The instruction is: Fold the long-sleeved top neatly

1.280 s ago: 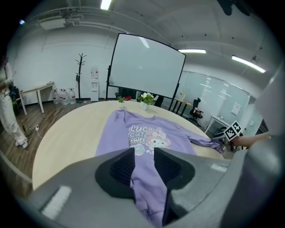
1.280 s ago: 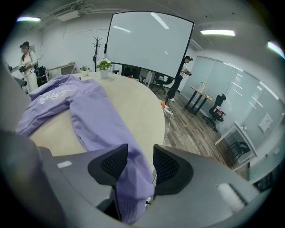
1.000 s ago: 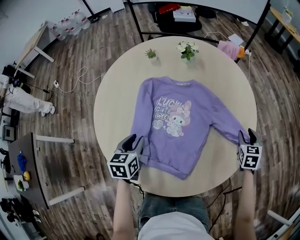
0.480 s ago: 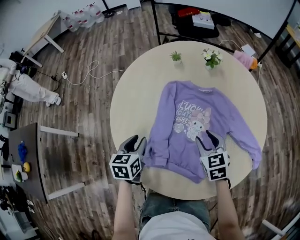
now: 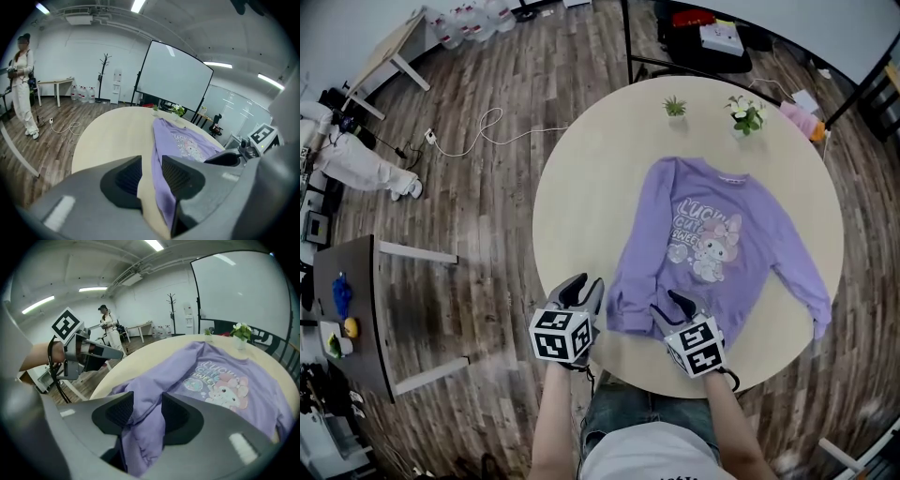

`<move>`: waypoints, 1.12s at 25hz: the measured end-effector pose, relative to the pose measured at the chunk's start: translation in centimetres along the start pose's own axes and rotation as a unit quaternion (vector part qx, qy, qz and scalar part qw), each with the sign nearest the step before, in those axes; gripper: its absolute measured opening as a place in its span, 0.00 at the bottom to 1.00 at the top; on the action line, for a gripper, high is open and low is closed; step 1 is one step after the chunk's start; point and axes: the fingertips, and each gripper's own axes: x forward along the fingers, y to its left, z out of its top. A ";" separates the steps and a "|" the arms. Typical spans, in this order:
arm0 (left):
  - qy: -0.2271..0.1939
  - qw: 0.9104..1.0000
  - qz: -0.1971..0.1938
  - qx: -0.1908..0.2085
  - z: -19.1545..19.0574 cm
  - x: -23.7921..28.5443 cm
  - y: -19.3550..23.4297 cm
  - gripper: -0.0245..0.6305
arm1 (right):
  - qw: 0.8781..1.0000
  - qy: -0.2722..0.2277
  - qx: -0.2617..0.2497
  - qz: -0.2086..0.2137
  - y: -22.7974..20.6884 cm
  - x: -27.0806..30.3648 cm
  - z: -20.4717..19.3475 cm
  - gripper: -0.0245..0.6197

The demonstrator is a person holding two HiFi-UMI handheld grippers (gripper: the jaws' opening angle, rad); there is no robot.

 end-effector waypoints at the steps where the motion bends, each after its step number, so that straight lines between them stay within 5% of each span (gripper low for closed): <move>1: 0.001 1.000 -0.001 -0.001 -0.1 0.0 0.2 0.25 | 1.000 0.006 0.013 0.010 0.6 0.4 -0.4 0.38; 8: 0.006 1.000 -0.011 -0.003 -0.6 -0.2 0.9 0.25 | 0.995 0.071 0.067 0.035 2.6 2.8 -3.7 0.41; 11: 0.009 1.000 -0.014 -0.002 -0.8 -0.4 1.3 0.25 | 0.994 0.073 0.076 0.031 2.9 2.9 -3.7 0.26; 14: 0.010 1.000 -0.016 -0.001 -0.9 -0.4 1.8 0.25 | 0.995 0.055 0.076 0.034 3.0 2.4 -2.7 0.17; 28: 0.006 0.997 -0.069 0.035 2.1 2.3 1.1 0.25 | 0.993 -0.082 0.071 -0.042 -4.7 -7.7 7.4 0.15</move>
